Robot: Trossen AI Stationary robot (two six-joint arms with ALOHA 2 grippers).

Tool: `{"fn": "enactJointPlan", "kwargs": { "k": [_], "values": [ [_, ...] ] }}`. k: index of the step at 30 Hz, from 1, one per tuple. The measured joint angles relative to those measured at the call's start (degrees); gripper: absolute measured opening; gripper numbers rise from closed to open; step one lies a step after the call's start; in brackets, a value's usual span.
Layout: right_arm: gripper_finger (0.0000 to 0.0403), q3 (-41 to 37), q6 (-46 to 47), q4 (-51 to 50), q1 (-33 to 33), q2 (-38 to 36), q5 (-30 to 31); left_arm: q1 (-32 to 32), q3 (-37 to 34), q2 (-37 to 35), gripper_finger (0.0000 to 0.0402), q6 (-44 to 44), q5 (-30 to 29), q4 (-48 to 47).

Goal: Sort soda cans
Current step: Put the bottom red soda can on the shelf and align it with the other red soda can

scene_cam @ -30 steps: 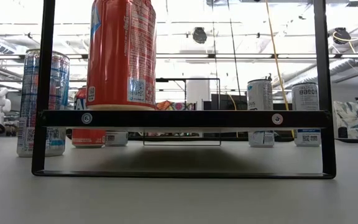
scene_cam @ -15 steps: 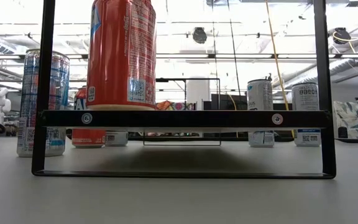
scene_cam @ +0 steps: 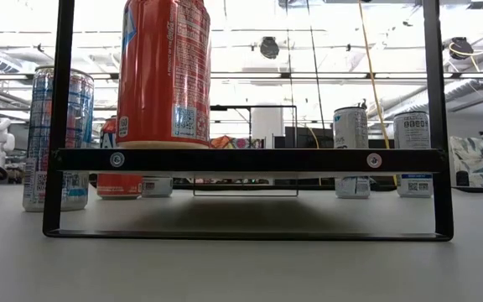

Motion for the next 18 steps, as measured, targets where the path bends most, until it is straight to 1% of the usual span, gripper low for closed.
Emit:
{"fn": "enactJointPlan", "kwargs": {
  "k": [5, 7, 12, 18],
  "values": [
    [0.0, 0.0, 2.71, 0.01, 0.0, 0.0, 4.1, -1.89, 0.79, 5.62, 0.0374, 8.82, 6.01, -1.38],
    [0.0, 0.0, 3.14, 0.03, -0.02, 0.0, 4.8, -2.44, 2.09, 8.08, 0.0364, 10.95, 7.02, -3.08],
    [0.0, 0.0, 4.62, 0.03, 0.0, 0.0, 7.5, -3.11, 6.37, 13.14, 0.0344, 12.21, 5.73, -9.2],
    [0.0, 0.0, 4.66, 0.04, -0.04, 0.0, 7.52, -3.09, 7.19, 16.79, 0.0342, 12.1, 6.07, -9.39]
  ]
}}
